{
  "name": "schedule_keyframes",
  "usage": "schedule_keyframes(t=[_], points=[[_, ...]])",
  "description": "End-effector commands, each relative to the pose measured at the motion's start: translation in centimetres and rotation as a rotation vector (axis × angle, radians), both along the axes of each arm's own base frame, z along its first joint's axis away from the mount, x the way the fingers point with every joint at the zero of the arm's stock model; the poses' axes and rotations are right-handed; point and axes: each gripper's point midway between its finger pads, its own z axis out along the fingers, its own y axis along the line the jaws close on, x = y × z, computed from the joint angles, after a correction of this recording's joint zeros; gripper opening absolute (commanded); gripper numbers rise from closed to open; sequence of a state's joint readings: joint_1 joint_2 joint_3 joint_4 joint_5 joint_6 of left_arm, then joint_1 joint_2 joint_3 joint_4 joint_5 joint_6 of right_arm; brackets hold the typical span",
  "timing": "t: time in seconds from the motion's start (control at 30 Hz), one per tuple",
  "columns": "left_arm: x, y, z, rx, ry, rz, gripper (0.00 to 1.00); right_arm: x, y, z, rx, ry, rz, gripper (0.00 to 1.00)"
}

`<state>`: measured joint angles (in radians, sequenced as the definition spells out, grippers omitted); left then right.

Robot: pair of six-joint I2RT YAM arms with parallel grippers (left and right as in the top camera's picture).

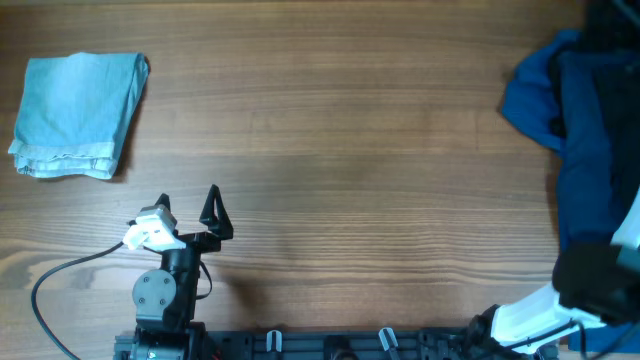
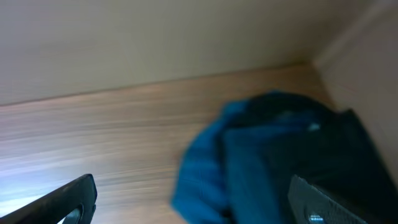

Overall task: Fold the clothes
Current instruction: 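Reach the right gripper toward the dark clothes pile at right, then grasp the black shorts from the pile with the right gripper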

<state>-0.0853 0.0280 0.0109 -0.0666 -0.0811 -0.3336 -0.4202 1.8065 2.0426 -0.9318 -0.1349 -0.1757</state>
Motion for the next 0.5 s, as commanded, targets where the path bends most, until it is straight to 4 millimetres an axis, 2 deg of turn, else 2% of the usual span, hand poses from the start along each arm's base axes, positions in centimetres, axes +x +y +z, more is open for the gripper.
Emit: schedule_keyframes(t=[0.0, 0.07, 0.17, 0.23, 0.3, 0.4, 0.47], points=[[0.0, -0.2, -0.1, 0.019, -0.002, -0.009, 1.00, -0.8, -6.1, -1.1, -0.024, 0.004, -0.069, 1.00], [0.0, -0.2, -0.1, 0.019, -0.002, -0.009, 1.00, -2.1, -8.6, -1.1, -0.045, 0.012, -0.127, 0.99], [0.0, -0.2, -0.1, 0.019, -0.002, -0.009, 1.00, -3.0, -11.5, 0.0, -0.107, -0.022, -0.170, 1.00], [0.0, -0.2, -0.1, 0.019, -0.002, -0.009, 1.00, -2.6, -12.9, 0.2, -0.117, -0.060, -0.172, 1.00], [0.0, -0.2, -0.1, 0.019, -0.002, -0.009, 1.00, -1.3, -15.3, -2.1, -0.085, -0.080, -0.154, 1.00], [0.0, -0.2, -0.1, 0.019, -0.002, -0.010, 1.00, 0.0, -18.9, -8.0, -0.120, -0.002, -0.141, 1.00], [0.0, -0.2, -0.1, 0.019, -0.002, -0.009, 1.00, 0.4, -21.2, -10.8, -0.146, 0.029, -0.191, 1.00]])
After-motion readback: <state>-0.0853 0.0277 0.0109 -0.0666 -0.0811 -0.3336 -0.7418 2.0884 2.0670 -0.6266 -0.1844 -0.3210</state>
